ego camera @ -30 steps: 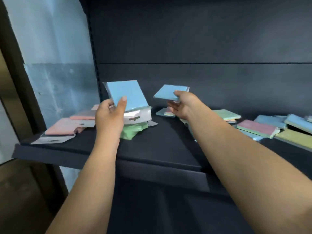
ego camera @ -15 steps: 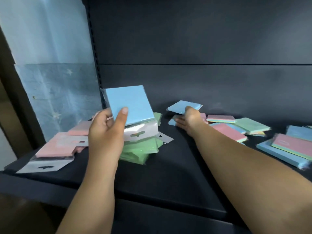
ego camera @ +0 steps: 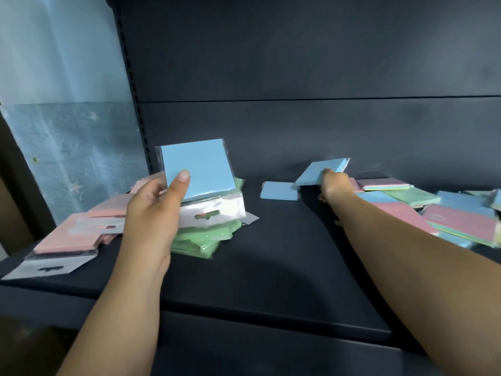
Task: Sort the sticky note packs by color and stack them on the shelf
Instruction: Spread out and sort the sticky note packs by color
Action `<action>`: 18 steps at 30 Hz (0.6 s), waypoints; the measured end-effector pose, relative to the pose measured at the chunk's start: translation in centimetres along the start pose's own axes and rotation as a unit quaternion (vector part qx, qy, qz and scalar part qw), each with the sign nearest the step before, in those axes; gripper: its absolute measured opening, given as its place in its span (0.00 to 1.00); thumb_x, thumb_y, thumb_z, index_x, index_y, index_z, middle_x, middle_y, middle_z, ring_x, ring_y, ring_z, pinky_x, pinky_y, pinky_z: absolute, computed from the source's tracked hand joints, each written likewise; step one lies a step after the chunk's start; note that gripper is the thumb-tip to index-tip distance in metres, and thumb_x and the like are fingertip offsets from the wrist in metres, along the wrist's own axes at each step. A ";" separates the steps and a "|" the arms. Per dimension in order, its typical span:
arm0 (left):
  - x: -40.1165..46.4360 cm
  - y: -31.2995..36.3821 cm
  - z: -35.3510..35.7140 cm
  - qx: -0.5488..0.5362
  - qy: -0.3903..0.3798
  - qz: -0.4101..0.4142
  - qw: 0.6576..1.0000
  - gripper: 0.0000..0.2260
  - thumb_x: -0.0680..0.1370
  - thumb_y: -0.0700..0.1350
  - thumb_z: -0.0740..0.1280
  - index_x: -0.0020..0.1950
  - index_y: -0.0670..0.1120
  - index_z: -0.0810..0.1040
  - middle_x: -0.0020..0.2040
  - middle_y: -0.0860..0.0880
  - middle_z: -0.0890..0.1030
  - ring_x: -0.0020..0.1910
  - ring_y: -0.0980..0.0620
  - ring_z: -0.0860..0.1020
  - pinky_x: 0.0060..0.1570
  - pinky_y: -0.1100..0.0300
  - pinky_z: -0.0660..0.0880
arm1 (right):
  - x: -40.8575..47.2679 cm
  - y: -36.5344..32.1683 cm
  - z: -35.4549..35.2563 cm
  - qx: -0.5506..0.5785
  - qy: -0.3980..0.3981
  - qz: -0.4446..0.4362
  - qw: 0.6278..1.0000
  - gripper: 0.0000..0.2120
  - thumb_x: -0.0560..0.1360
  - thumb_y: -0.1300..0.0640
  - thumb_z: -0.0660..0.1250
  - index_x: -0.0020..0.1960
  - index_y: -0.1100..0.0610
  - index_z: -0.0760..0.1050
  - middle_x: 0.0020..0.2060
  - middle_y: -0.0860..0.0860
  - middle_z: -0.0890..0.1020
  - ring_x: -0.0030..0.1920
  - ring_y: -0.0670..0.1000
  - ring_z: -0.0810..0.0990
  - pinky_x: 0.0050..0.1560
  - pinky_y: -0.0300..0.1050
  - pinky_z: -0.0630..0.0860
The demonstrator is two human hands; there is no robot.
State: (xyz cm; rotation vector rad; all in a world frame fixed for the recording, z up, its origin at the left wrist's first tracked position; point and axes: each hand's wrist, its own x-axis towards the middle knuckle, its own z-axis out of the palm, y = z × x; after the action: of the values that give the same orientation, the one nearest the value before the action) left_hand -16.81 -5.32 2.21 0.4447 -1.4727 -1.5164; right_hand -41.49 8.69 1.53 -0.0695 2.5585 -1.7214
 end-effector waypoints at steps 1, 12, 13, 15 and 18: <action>-0.1 0.1 0.1 0.001 -0.008 -0.009 1.000 0.14 0.74 0.51 0.67 0.28 0.55 0.79 0.33 0.56 0.82 0.43 0.48 0.78 0.57 0.43 0.73 | 0.1 0.4 -0.8 -0.014 0.013 -0.010 1.000 0.22 0.80 0.53 0.50 0.67 0.66 0.66 0.56 0.60 0.78 0.47 0.54 0.71 0.35 0.42 0.65; -1.2 0.5 -0.1 -0.087 0.030 -0.017 0.996 0.06 0.77 0.47 0.66 0.40 0.49 0.77 0.43 0.51 0.83 0.47 0.48 0.81 0.60 0.44 0.73 | -2.3 -0.5 -1.3 0.002 -0.036 -0.106 0.994 0.22 0.80 0.51 0.54 0.64 0.65 0.70 0.59 0.61 0.77 0.59 0.60 0.75 0.56 0.46 0.68; -1.2 0.5 -0.3 -0.095 0.035 -0.015 0.995 0.06 0.77 0.47 0.66 0.40 0.49 0.77 0.42 0.52 0.83 0.46 0.49 0.81 0.60 0.44 0.73 | -3.1 -0.9 0.0 -0.036 -0.060 -0.103 0.992 0.23 0.80 0.50 0.52 0.66 0.65 0.69 0.62 0.62 0.75 0.63 0.60 0.73 0.61 0.47 0.67; -1.2 0.3 -0.4 -0.093 0.035 -0.008 0.995 0.07 0.75 0.49 0.68 0.39 0.49 0.77 0.50 0.48 0.83 0.53 0.47 0.79 0.62 0.43 0.71 | -4.1 -1.0 2.2 -0.156 -0.096 -0.091 0.979 0.25 0.81 0.49 0.46 0.71 0.63 0.63 0.69 0.60 0.68 0.69 0.59 0.65 0.68 0.48 0.62; -1.2 0.3 -0.2 -0.071 0.041 -0.002 0.997 0.07 0.75 0.48 0.68 0.38 0.49 0.77 0.52 0.45 0.81 0.57 0.43 0.78 0.63 0.43 0.71 | -4.5 -0.1 2.9 -0.335 -0.069 -0.077 0.936 0.27 0.81 0.47 0.43 0.75 0.60 0.56 0.72 0.57 0.60 0.71 0.57 0.59 0.68 0.49 0.59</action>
State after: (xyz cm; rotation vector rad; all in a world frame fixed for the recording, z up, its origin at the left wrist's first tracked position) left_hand -15.94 -4.43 1.99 0.4208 -1.2912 -1.5758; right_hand -36.77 6.25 0.65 -0.4100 2.9527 -0.7532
